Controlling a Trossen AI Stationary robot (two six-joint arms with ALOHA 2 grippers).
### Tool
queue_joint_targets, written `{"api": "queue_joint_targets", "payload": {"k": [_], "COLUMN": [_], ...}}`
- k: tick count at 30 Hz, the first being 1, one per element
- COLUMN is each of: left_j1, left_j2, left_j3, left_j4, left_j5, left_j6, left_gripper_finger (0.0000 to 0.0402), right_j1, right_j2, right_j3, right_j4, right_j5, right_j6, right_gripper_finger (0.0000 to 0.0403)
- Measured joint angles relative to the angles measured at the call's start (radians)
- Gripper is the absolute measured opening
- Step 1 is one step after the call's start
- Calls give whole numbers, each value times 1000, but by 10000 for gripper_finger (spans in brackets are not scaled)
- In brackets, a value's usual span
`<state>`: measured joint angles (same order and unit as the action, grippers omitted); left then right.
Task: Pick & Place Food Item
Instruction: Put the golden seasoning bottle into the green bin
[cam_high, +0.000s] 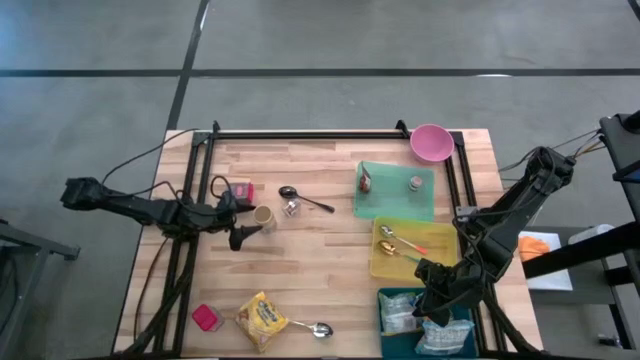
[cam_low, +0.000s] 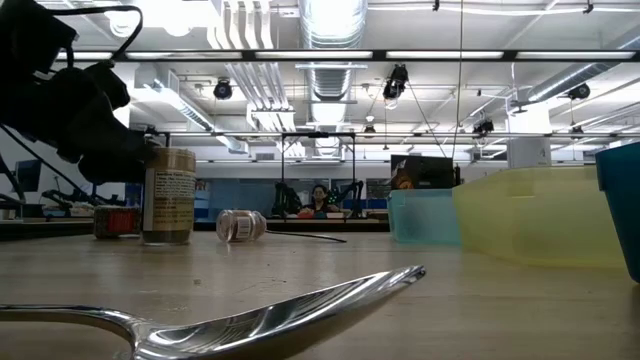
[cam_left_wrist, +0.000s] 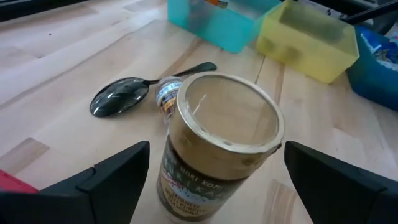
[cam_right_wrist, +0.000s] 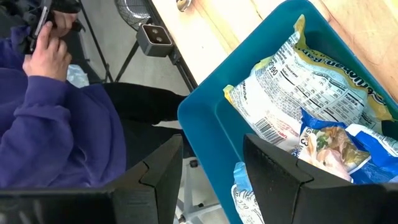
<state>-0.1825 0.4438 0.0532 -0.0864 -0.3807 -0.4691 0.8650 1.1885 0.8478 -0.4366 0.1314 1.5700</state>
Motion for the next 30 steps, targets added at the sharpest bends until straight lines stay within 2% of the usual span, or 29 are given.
{"api": "queue_joint_targets", "payload": {"k": [7, 17, 30], "left_j1": [0, 0, 3], "left_j2": [12, 20, 130], "left_j3": [-5, -11, -9], "left_j4": [16, 43, 144], "left_j5": [40, 42, 60], "left_j6": [-8, -17, -23], "left_gripper_finger": [377, 377, 377], "right_j1": [0, 0, 0], "right_j2": [0, 0, 0], "right_j3": [0, 0, 0], "right_j4": [0, 1, 1], "right_j5": [0, 0, 0], "right_j6": [0, 0, 0], "right_gripper_finger": [165, 165, 165]}}
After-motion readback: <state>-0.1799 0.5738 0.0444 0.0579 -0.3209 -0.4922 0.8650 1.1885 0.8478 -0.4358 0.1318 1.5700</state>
